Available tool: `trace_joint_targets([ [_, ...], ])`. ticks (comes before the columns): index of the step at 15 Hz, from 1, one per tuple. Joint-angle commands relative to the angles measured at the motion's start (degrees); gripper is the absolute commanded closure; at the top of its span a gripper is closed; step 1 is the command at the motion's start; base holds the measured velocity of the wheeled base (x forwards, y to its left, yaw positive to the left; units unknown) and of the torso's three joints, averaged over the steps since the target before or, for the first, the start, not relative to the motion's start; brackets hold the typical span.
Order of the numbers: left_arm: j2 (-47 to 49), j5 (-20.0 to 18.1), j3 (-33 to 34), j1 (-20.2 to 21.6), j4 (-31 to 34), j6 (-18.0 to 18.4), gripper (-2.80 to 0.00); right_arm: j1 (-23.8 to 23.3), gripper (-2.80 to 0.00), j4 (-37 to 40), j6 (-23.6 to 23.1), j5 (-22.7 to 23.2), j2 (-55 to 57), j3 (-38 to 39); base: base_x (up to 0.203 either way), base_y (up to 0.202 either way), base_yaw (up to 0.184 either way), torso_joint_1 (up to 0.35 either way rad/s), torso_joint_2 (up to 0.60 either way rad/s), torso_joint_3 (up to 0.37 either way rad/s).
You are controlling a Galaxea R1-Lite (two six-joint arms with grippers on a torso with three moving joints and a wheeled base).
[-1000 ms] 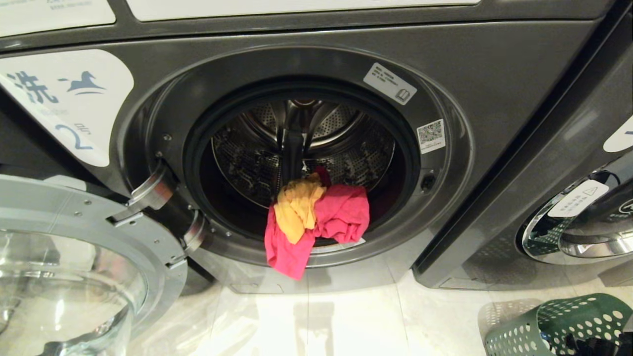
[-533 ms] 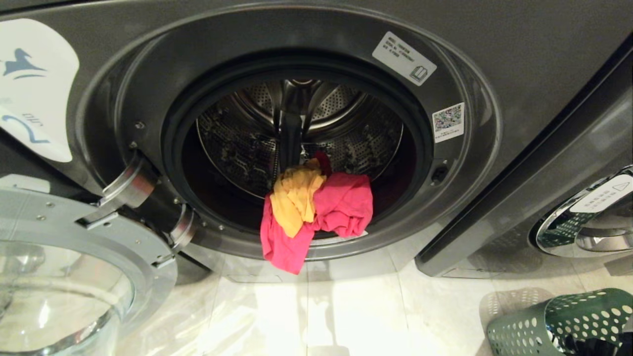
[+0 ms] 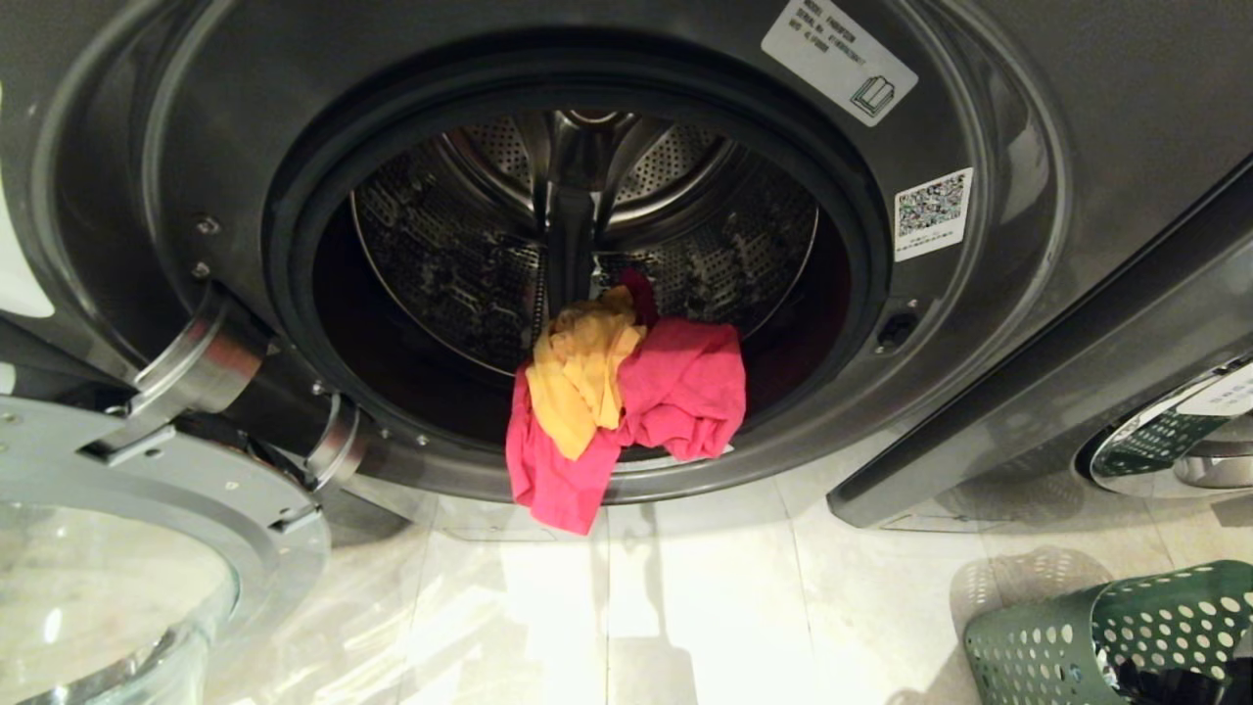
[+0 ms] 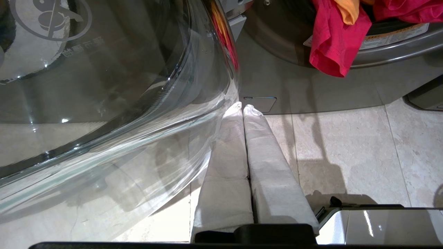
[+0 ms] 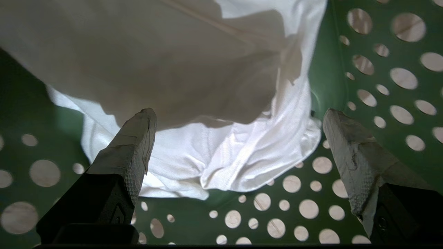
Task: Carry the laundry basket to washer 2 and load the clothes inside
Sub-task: Place the clothes into the washing machine
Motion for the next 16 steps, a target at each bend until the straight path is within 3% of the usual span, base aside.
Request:
trace_joint_targets([
  [1, 0.0, 0.07, 0.09, 0.0, -0.02, -0.01, 0.0, -0.24, -2.8, -0.43, -0.1, 2.15, 0.01, -0.51, 0.0, 0.0, 0.0, 0.0, 0.0, 0.0],
  [7, 0.0, 0.07, 0.09, 0.0, -0.02, -0.01, 0.0, -0.98, -2.8, -1.69, -2.19, 12.72, -0.07, 2.15, 0.0, 0.0, 0.0, 0.0, 0.0, 0.0],
  [14, 0.09, 0.07, 0.09, 0.0, -0.02, -0.01, 0.0, -4.33, -2.8, -1.51, -2.78, 13.84, -0.34, 5.02, 0.0, 0.0, 0.0, 0.0, 0.0, 0.0],
  [16, 0.0, 0.07, 0.09, 0.0, -0.02, -0.01, 0.0, -6.77, -2.8, -2.17, -2.79, 17.13, -0.34, 4.89, 0.0, 0.0, 0.0, 0.0, 0.0, 0.0],
])
